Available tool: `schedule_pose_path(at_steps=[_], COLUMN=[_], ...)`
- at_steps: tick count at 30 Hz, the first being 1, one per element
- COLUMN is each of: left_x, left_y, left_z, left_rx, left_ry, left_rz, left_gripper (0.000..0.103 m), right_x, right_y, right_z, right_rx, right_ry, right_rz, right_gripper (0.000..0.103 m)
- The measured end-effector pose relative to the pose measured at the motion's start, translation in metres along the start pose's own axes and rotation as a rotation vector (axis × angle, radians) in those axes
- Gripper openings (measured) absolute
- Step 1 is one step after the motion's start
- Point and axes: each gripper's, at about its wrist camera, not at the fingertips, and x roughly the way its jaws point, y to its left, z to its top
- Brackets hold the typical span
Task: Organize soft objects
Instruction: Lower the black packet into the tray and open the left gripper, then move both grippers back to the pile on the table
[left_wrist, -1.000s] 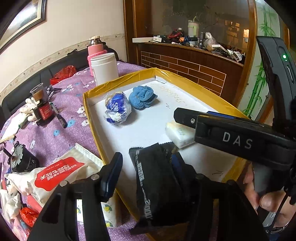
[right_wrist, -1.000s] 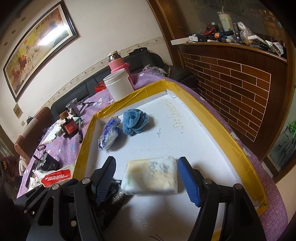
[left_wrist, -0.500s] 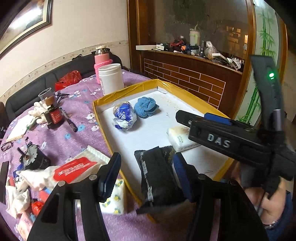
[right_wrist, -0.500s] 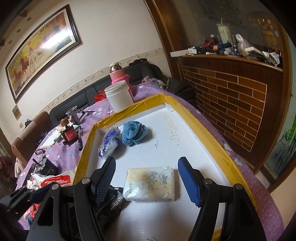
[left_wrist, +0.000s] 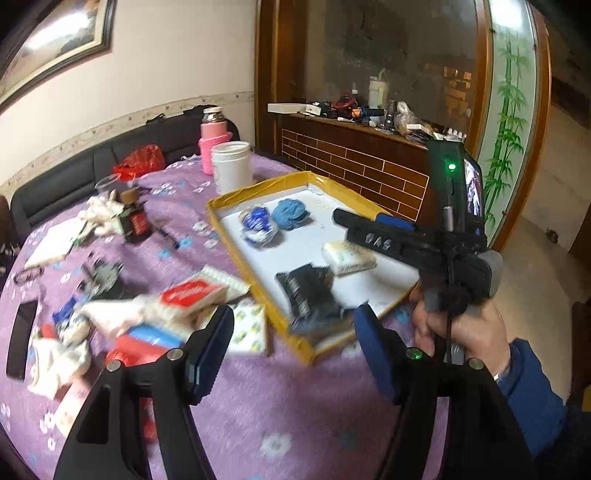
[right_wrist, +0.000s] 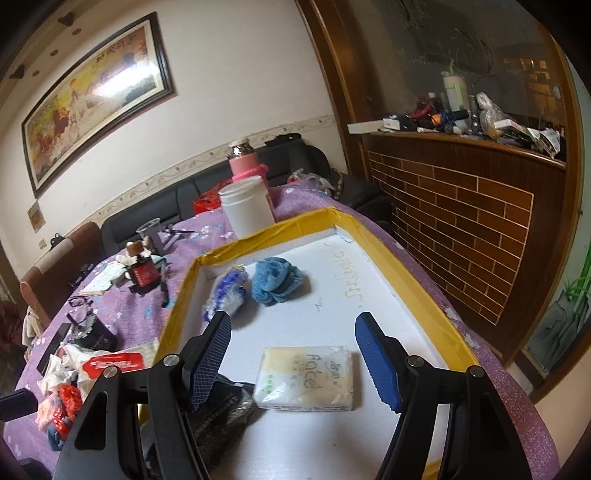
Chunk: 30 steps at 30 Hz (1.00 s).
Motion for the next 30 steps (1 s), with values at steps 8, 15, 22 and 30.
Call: schedule_pose_path(at_steps=[8, 15, 22, 30], left_x=[-0.038, -0.055, -0.042, -0.008], left_y=[0.083, 0.162, 0.199, 0.211], left_z=[-0.044, -0.079, -0.098, -0.103], left_rx=[-0.151, -0.268, -0.261, -0.249], left_ry=[0.011, 0.040, 0.138, 0.212], left_rz=[0.111, 0.251, 0.234, 0.263], left_gripper=[0.068, 0.071, 0.085, 0.085], right_x=[-0.021, -0.026, -0.022, -0.022], right_y=[0.048, 0.128, 0.171, 0.183], right_z=[-0.015, -0.038, -0.067, -0.079], right_rx=[-0.012, -0.123, -0.201, -0.228], right_ry=[0.064, 0.178, 0.276, 0.337], right_rz=[0.206, 0.434, 0.538, 0.582], right_gripper=[0.074, 0.075, 0.075, 0.075])
